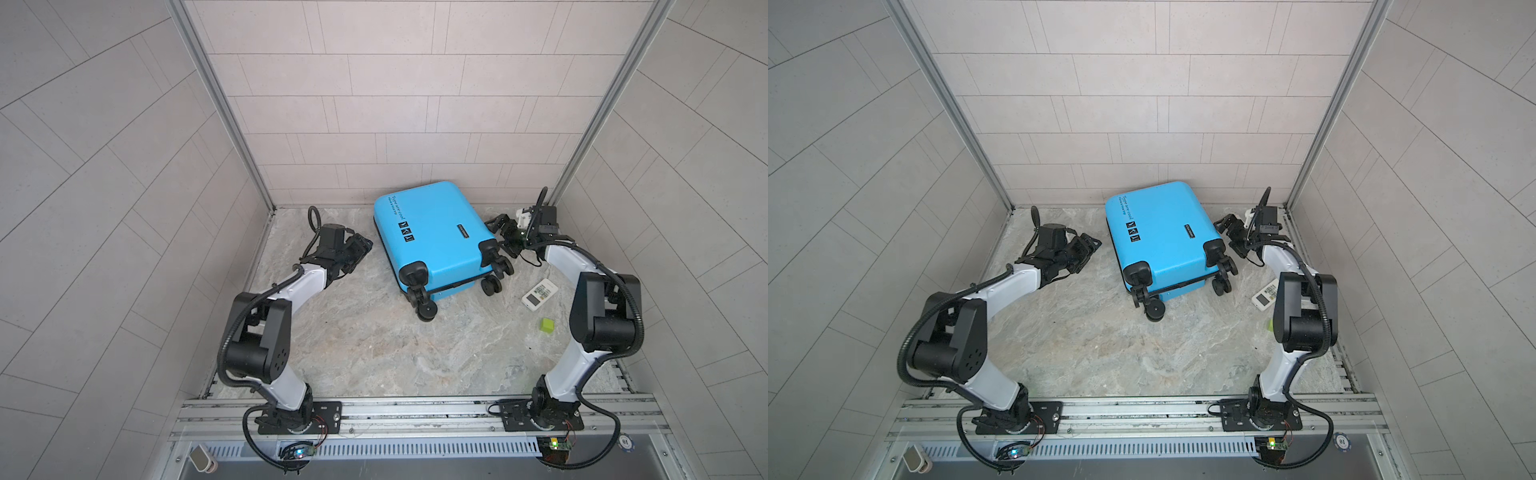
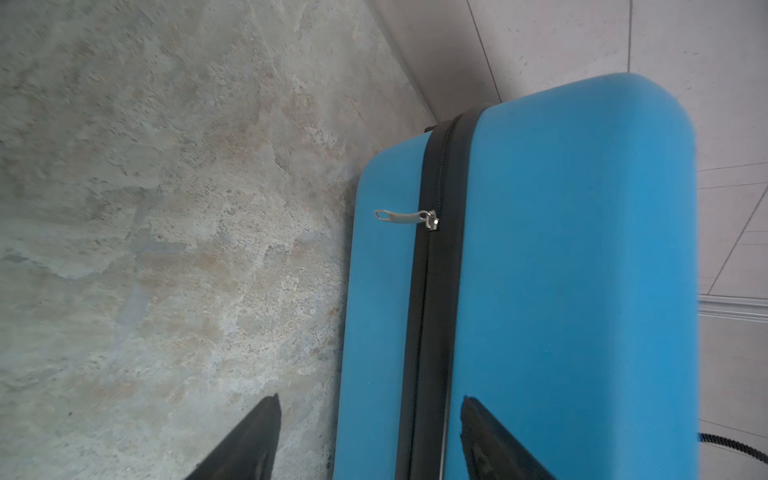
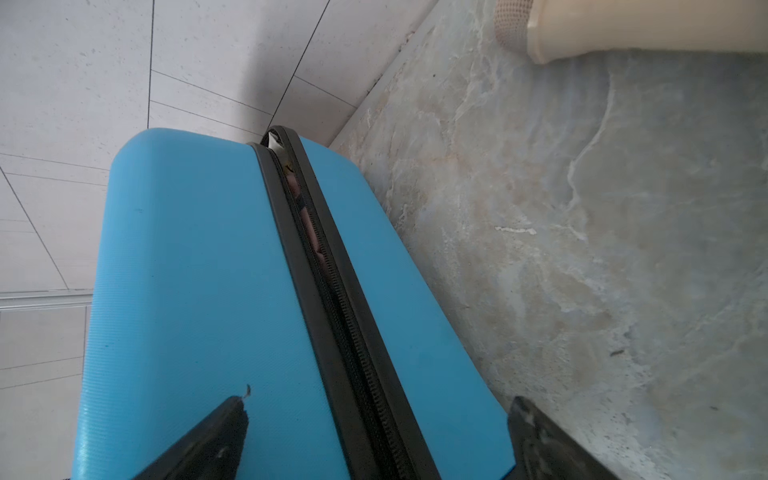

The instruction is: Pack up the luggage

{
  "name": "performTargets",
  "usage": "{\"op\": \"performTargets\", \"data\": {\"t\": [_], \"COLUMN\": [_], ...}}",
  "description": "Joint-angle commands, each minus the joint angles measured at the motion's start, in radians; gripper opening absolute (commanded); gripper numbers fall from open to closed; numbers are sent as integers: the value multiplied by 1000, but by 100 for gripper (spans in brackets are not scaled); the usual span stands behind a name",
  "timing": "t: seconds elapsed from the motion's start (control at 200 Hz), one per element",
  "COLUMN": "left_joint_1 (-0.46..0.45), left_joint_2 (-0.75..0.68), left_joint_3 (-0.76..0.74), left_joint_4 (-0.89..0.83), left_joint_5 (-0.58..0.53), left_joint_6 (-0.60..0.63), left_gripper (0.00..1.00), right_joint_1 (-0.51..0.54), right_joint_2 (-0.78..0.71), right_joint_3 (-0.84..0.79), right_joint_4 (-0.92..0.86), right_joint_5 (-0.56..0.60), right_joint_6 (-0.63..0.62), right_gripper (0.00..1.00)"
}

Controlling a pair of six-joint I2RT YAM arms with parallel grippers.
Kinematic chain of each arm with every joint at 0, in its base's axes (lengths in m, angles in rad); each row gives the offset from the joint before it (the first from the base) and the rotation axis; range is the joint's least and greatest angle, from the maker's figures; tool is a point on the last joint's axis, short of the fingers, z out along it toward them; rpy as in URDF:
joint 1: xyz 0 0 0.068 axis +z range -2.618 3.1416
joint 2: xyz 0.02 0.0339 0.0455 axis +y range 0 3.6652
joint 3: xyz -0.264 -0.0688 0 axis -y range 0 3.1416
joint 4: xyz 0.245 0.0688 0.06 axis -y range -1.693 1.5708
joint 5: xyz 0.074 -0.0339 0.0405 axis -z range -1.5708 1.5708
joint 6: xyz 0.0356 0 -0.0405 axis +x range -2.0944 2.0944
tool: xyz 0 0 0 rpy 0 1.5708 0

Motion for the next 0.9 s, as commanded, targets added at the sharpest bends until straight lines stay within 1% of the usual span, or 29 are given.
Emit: {"op": "performTargets", "data": {"t": [0.0,0.26,0.43,0.595,0.896], "left_joint_1": [-4,-9,-20,-39,-67], "left_joint_2": [46,163,216,251,306], "left_joint_3": [63,174,254,326,401], "left_joint_4": [57,13,-37,-80,-89], "left_joint_5": [13,29,36,36,22], "left_joint_6": [-28,-1,27,46,25], "left_gripper": [73,72,72,71,71], "right_joint_1": [36,117,156,164,181], "right_joint_2": [-46,-128,-182,-175,-28], "right_joint_3": [-36,-185,-234,-187,-12], "right_joint_4": [67,112,108,57,9], "right_joint_5": [-57,-11,32,60,51], "right_joint_6": [18,43,53,34,24], "right_gripper": [100,100,100,100,100]}}
